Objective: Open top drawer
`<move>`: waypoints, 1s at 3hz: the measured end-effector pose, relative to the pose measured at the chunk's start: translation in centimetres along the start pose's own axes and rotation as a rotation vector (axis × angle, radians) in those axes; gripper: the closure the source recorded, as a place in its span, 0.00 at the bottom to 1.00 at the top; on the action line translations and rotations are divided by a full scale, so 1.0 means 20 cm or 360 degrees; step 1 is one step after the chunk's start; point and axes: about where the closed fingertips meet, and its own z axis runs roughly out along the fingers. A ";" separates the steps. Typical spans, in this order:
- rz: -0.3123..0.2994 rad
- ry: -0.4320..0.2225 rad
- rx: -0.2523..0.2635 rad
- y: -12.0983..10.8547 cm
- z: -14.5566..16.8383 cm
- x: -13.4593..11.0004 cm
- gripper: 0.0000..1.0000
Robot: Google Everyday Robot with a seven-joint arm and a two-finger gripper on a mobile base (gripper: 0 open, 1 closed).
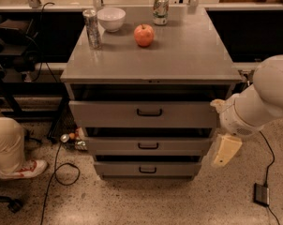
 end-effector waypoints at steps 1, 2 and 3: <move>0.0008 -0.0175 0.0100 -0.14 0.25 -0.04 0.00; 0.0021 -0.0268 0.0163 -0.22 0.37 -0.07 0.00; 0.0015 -0.0357 0.0222 -0.33 0.47 -0.15 0.00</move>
Offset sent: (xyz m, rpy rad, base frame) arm 0.0966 0.0283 -0.0756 0.2182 -0.1840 -0.0017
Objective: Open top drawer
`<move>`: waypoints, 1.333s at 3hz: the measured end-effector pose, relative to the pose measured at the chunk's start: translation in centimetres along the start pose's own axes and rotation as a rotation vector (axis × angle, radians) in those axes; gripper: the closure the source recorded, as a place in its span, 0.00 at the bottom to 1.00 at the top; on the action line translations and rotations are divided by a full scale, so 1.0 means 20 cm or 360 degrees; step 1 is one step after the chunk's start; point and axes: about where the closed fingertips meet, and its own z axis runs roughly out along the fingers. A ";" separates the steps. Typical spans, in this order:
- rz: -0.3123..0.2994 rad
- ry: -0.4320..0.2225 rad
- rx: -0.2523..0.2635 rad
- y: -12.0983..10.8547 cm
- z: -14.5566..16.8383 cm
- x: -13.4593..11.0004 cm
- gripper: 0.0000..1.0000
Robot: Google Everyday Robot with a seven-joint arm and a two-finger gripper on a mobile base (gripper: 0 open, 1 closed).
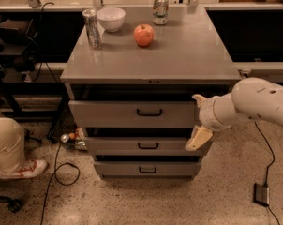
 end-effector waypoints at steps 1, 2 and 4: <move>-0.0014 -0.0040 0.0039 -0.08 0.10 -0.05 0.00; -0.0078 -0.0052 0.0039 -0.16 0.24 -0.12 0.00; -0.0136 -0.0156 -0.0115 -0.18 0.42 -0.15 0.18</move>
Offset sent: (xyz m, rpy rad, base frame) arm 0.0723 0.0441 -0.0159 0.0074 -0.0731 0.0501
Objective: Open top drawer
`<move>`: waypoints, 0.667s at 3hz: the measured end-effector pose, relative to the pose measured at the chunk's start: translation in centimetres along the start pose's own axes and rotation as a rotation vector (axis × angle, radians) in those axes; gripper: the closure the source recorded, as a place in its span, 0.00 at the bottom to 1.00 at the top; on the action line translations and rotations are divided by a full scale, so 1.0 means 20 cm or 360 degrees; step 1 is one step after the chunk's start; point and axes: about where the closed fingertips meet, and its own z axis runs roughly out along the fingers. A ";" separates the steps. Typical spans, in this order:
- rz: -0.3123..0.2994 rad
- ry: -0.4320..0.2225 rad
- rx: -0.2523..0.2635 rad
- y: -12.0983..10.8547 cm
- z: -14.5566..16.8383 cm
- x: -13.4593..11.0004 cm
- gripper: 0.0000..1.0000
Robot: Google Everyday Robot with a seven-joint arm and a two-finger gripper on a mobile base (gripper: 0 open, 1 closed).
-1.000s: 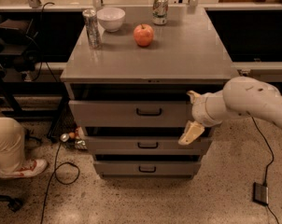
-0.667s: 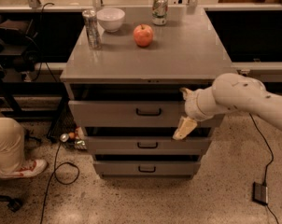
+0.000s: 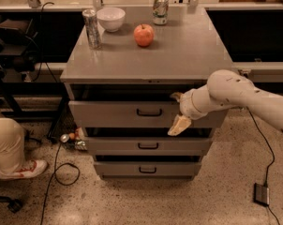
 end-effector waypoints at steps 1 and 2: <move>0.0023 -0.0114 -0.0113 0.07 0.04 0.06 0.42; 0.0024 -0.0119 -0.0118 0.06 0.02 0.04 0.65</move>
Offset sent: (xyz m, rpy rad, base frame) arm -0.0570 -0.0561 -0.0250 0.1176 0.1221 0.0384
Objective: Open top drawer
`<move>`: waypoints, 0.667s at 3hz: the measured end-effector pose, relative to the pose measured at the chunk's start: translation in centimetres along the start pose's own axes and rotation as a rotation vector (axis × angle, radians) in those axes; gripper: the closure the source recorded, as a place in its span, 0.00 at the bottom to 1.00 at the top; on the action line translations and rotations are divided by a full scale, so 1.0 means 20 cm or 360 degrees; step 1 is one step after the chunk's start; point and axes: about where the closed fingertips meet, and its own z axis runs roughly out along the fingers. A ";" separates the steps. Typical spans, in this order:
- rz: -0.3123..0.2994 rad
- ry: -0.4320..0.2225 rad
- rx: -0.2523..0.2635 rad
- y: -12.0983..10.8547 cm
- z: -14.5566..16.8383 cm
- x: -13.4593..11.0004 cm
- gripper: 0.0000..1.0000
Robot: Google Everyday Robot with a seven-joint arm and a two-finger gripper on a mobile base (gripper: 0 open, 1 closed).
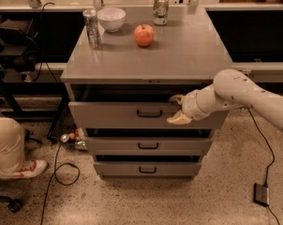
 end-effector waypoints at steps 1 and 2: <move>0.0000 0.0000 0.0000 -0.01 -0.04 -0.03 0.96; 0.0000 0.0000 0.0000 -0.02 -0.05 -0.03 1.00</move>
Offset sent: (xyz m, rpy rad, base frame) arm -0.1722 -0.1704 0.1059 -0.1184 -0.1049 -0.2390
